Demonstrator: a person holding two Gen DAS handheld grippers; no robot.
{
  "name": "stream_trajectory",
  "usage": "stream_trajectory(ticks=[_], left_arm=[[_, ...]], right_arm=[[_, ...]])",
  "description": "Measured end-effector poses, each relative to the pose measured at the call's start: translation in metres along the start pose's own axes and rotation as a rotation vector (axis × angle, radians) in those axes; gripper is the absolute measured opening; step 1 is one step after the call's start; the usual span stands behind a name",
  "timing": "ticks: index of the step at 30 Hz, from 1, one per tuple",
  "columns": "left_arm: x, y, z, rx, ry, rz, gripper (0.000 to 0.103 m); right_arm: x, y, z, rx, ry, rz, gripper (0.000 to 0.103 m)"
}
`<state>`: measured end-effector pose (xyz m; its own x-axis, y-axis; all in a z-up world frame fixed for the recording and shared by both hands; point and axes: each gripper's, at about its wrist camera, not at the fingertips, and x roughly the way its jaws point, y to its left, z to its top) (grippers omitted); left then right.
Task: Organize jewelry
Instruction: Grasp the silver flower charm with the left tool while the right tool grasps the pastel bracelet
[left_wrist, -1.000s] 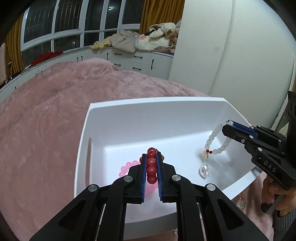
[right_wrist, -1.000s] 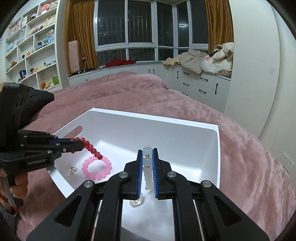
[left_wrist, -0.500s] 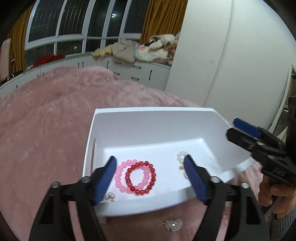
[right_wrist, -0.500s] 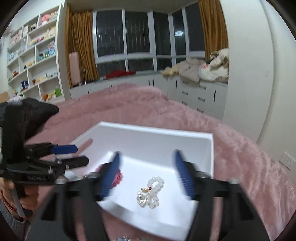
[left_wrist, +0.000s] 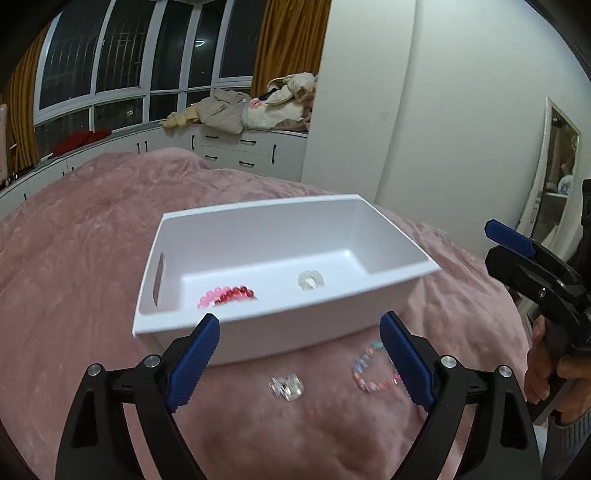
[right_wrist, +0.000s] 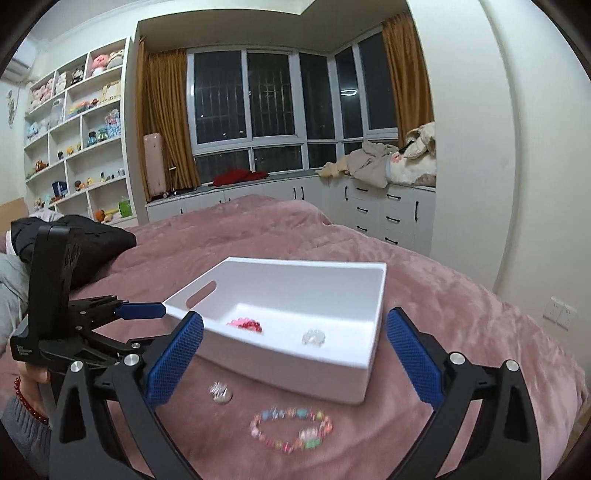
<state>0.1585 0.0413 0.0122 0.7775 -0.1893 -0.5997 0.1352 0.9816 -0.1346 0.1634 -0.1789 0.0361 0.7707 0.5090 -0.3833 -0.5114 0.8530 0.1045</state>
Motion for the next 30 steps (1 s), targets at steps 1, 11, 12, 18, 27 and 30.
stream_trajectory(ticks=[1, 11, 12, 18, 27, 30], left_arm=[[-0.002, -0.003, -0.005, 0.005, 0.005, -0.003, 0.09], [0.018, -0.004, -0.058, 0.041, 0.051, -0.009, 0.092], [0.022, -0.004, -0.06, 0.042, 0.05, -0.011, 0.092], [0.043, 0.005, -0.072, 0.038, 0.067, -0.068, 0.087], [0.067, 0.013, -0.074, 0.033, 0.059, -0.091, 0.071], [0.075, 0.019, -0.072, 0.009, 0.073, -0.121, 0.056]], right_arm=[[-0.005, -0.001, -0.004, 0.008, 0.0, 0.001, 0.098], [-0.01, -0.005, -0.053, 0.072, 0.069, -0.018, 0.098], [-0.008, -0.006, -0.057, 0.078, 0.077, -0.016, 0.098], [0.021, -0.016, -0.083, 0.122, 0.143, -0.029, 0.086], [0.068, -0.032, -0.115, 0.209, 0.293, 0.018, 0.049], [0.065, -0.037, -0.118, 0.241, 0.281, 0.041, 0.036]])
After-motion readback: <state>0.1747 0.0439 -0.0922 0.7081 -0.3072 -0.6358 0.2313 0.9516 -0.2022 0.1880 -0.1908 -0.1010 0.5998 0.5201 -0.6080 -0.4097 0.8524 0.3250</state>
